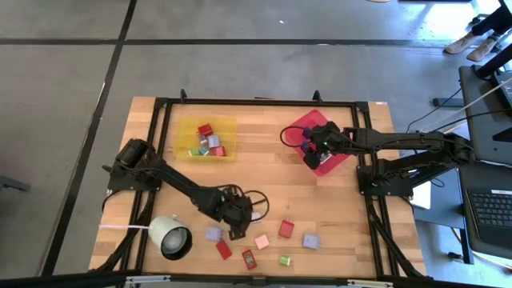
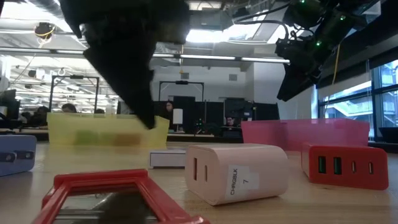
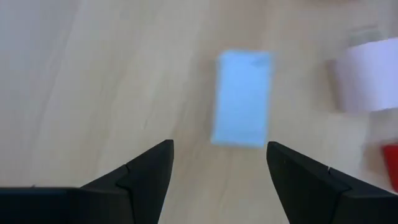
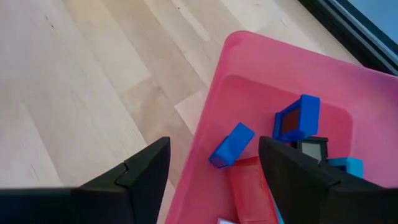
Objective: Pick & Place Office items
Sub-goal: Put the white digital clock into the pink bin
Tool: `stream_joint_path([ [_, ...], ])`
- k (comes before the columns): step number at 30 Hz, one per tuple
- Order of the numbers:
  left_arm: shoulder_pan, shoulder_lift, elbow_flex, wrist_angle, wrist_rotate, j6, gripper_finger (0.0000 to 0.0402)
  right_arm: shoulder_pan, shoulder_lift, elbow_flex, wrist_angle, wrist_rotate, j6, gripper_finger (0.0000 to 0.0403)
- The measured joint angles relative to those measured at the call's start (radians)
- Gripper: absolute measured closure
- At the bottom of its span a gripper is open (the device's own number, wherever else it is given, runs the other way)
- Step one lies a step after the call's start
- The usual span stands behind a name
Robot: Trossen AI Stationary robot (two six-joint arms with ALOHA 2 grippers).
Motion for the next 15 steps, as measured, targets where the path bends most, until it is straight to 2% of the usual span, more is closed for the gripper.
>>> stream_joint_path([
  [3,-0.008,0.008,0.000,0.061,-0.039,0.139,0.0145,0.000,0.000,0.000,0.000,0.000,0.000,0.0154],
  [6,-0.008,0.021,0.000,0.097,-0.082,0.208,0.0143,0.000,0.000,0.000,0.003,0.000,0.000,0.0154],
  [9,0.004,0.027,0.000,0.131,-0.075,0.213,0.0140,0.000,0.000,0.000,0.008,0.001,0.000,0.0154],
  [15,0.021,0.069,-0.001,0.165,0.003,0.191,0.0139,0.000,0.000,0.000,0.008,0.001,0.000,0.0154],
])
